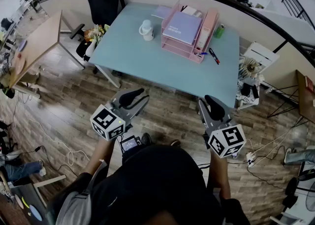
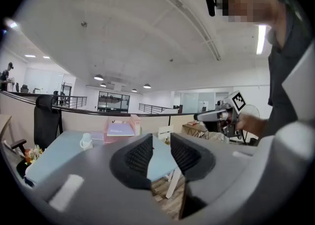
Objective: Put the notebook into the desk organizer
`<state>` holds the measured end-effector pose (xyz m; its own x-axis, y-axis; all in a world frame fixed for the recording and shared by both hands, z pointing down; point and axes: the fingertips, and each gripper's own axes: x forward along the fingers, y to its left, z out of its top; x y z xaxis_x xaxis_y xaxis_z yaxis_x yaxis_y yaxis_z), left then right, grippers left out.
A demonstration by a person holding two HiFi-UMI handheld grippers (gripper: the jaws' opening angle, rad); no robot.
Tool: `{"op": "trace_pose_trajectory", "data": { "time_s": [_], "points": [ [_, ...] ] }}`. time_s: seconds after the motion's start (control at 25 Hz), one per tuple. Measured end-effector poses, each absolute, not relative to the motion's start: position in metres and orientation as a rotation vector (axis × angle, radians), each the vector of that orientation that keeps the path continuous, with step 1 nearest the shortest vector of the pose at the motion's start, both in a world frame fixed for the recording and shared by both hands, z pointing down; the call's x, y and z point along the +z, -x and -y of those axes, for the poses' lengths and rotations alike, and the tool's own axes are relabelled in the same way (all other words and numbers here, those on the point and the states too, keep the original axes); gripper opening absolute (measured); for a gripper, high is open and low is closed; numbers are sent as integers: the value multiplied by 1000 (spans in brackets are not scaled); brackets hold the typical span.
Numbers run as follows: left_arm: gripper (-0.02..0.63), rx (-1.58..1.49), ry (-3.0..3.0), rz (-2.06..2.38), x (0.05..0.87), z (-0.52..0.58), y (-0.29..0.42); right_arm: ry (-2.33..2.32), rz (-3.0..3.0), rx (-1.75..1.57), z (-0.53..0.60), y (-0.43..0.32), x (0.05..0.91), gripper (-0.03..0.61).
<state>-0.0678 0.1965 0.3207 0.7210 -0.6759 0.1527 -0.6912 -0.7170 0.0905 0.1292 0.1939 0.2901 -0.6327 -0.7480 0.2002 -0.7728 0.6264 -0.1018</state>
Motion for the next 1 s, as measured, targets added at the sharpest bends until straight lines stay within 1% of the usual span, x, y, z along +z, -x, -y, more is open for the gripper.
{"op": "trace_pose_trajectory", "data": {
  "time_s": [0.48,1.0],
  "points": [
    [170,160,-2770,1079,329,-190,99,-1301,2690,286,-187,-99,292,77],
    [170,129,-2807,995,334,-182,157,-1447,2677,295,-182,-49,282,77]
  ]
}}
